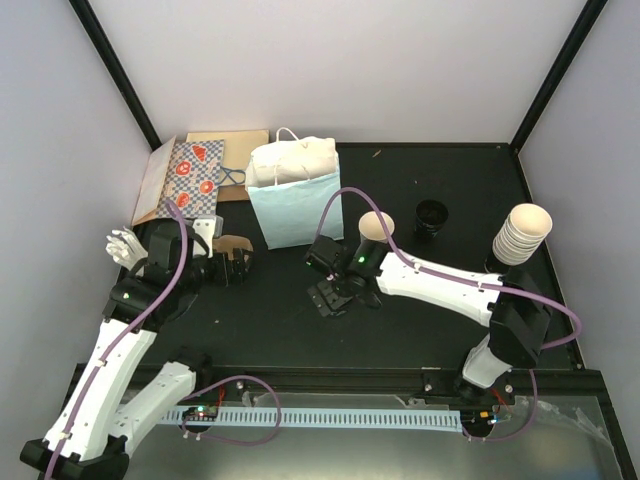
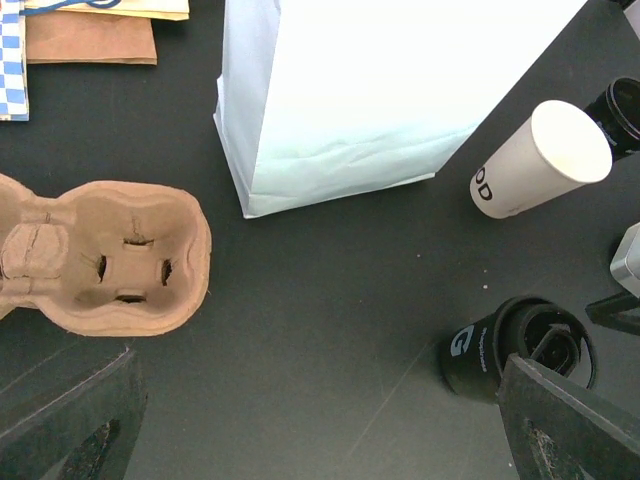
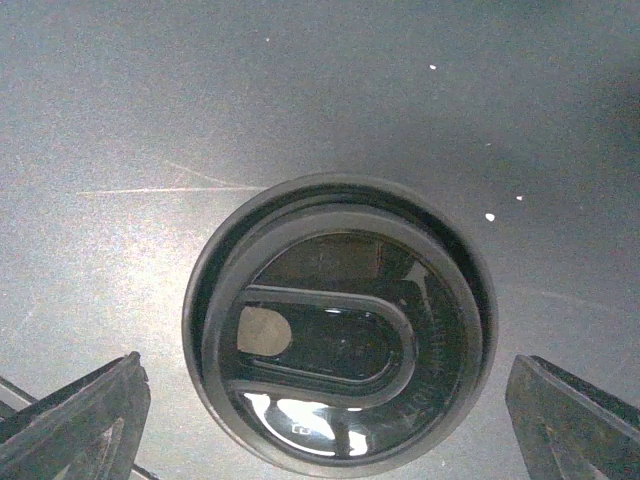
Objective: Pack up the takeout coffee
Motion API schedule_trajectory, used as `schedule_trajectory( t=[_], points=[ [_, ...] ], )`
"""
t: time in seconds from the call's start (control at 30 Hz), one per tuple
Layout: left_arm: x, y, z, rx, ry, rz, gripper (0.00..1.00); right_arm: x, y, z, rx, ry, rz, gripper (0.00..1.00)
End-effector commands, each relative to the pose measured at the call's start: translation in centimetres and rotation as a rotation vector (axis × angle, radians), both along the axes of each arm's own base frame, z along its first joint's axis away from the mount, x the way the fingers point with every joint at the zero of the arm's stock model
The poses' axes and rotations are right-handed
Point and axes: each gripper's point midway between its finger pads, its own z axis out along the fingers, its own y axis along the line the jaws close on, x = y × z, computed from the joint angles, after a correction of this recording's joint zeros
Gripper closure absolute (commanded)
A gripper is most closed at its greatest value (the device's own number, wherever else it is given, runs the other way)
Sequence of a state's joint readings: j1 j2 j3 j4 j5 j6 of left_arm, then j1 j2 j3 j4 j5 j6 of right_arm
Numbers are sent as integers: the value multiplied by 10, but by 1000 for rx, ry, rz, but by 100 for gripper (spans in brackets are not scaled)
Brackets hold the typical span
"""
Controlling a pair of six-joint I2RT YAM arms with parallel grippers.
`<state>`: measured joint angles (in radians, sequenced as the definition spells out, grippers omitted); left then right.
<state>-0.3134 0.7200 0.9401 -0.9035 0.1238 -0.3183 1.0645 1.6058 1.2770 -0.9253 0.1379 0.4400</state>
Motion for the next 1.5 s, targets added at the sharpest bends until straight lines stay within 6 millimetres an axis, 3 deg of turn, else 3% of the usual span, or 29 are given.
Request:
schedule_trajectory(
  t=[0.0,0.47,1.03,1.47],
  points=[
    [6,2,14,-3,-61,8,1,1,2,3,-9,-23,-38,0],
    [2,3,13,0,-60,4,1,3,0,3,-14,-33,-70,2],
    [1,3,15,1,-63,1,1,1,4,-1,-4,-17,-67,12],
    [1,2,15,-1,-61,-6,1,-2,9,-10,-22,33,-81,15]
  ],
)
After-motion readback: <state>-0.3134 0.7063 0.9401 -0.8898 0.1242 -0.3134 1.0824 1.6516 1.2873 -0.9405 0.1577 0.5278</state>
